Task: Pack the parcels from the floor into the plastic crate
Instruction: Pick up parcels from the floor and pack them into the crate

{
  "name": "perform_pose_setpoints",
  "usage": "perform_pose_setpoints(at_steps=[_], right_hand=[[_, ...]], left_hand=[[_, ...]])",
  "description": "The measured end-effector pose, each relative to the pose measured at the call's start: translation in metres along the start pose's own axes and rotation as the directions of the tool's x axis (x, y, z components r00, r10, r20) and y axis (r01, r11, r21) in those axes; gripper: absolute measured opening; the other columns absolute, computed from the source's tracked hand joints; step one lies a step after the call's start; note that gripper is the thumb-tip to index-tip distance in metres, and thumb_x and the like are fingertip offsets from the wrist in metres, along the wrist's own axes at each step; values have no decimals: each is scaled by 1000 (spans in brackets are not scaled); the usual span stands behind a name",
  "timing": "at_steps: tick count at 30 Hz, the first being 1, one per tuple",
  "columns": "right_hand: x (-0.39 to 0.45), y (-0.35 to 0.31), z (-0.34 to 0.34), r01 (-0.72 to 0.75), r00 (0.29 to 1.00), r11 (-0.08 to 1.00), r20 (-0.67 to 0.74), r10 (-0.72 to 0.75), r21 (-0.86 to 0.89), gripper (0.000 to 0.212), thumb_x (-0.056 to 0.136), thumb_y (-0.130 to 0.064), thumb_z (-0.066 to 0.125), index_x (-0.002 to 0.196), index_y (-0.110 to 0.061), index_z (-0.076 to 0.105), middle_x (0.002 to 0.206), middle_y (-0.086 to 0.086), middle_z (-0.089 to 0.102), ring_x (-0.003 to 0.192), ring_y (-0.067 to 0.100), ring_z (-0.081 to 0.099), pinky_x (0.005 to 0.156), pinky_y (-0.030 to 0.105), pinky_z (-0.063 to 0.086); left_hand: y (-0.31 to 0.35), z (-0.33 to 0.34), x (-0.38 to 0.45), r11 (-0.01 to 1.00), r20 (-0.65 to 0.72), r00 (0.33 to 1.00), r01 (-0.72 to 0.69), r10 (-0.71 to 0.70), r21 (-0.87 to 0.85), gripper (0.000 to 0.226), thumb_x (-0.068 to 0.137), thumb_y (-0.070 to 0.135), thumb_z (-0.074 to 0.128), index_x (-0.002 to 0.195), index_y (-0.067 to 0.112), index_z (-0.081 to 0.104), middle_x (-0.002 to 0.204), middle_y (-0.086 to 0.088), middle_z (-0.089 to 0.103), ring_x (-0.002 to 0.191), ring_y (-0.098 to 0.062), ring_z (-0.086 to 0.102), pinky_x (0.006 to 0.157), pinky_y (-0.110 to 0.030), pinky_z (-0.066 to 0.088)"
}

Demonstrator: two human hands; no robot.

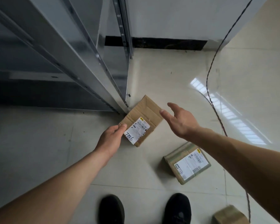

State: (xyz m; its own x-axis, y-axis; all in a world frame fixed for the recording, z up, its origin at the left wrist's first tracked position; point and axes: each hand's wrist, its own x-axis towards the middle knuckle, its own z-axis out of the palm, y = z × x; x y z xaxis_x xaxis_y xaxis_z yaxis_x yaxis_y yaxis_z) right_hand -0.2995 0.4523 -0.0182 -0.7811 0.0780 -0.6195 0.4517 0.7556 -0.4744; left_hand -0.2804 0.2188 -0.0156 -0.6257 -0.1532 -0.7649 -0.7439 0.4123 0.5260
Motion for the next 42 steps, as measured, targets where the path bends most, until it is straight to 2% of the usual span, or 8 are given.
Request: perform_pose_setpoints(at_steps=[3,7,12,18,23,29,34,42], right_hand=[[37,16,29,25,999,999,24,-24,-45,74,97,-62,39,155,-16,27,157,8,37,140,29,39,111,39,33],[77,28,61,55,997,997,51,-52,-59,68,93,-63,49,142,-17,38,138,8,48,126,31,46,97,40,40],[68,48,79,-45,999,998,28,46,-42,68,94,-62,45,145,-18,38,131,14,60,117,36,56,91,40,45],[31,91,92,-224,974,975,36,223,13,82,93,-70,37,153,-14,30,142,17,55,127,37,53,102,44,42],[27,92,115,-340,941,886,119,318,317,62,96,-61,44,134,-13,53,135,14,59,118,33,56,105,47,43],[-15,59,107,-319,946,877,69,316,360,53,94,-59,46,122,-14,55,113,6,61,103,28,58,92,42,47],[-81,-3,71,-276,961,899,85,263,339,52,96,-58,46,117,-12,56,109,7,60,98,28,55,82,36,40],[-203,-128,-8,-139,990,952,50,130,273,48,96,-57,44,108,-13,56,101,8,60,92,27,54,77,35,39]], left_hand=[[-28,24,38,994,14,996,87,-86,-63,22,96,50,51,87,30,54,96,20,52,106,-19,49,101,-44,43],[-61,51,70,953,66,973,230,-221,-196,52,92,60,50,134,31,43,124,18,48,122,-20,44,103,-46,39],[-77,60,80,937,77,979,204,-189,-285,48,82,64,54,115,29,59,114,5,67,104,-18,62,79,-37,45],[-89,53,74,963,4,979,202,-204,-178,85,74,79,43,145,33,38,146,10,44,131,-18,43,109,-51,32],[-91,68,73,910,216,936,329,-279,-251,57,92,67,38,134,30,50,134,8,53,123,-16,43,109,-54,23],[-81,44,35,909,174,946,315,-275,-272,57,89,69,42,127,28,56,125,5,62,110,-18,51,101,-55,26],[-55,-18,-47,950,133,969,232,-208,-208,69,69,80,43,106,27,66,110,-1,71,105,-24,63,85,-42,41],[-17,-135,-183,958,-22,988,142,-152,-248,110,35,105,40,108,27,65,103,-1,73,99,-26,68,97,-50,49]])
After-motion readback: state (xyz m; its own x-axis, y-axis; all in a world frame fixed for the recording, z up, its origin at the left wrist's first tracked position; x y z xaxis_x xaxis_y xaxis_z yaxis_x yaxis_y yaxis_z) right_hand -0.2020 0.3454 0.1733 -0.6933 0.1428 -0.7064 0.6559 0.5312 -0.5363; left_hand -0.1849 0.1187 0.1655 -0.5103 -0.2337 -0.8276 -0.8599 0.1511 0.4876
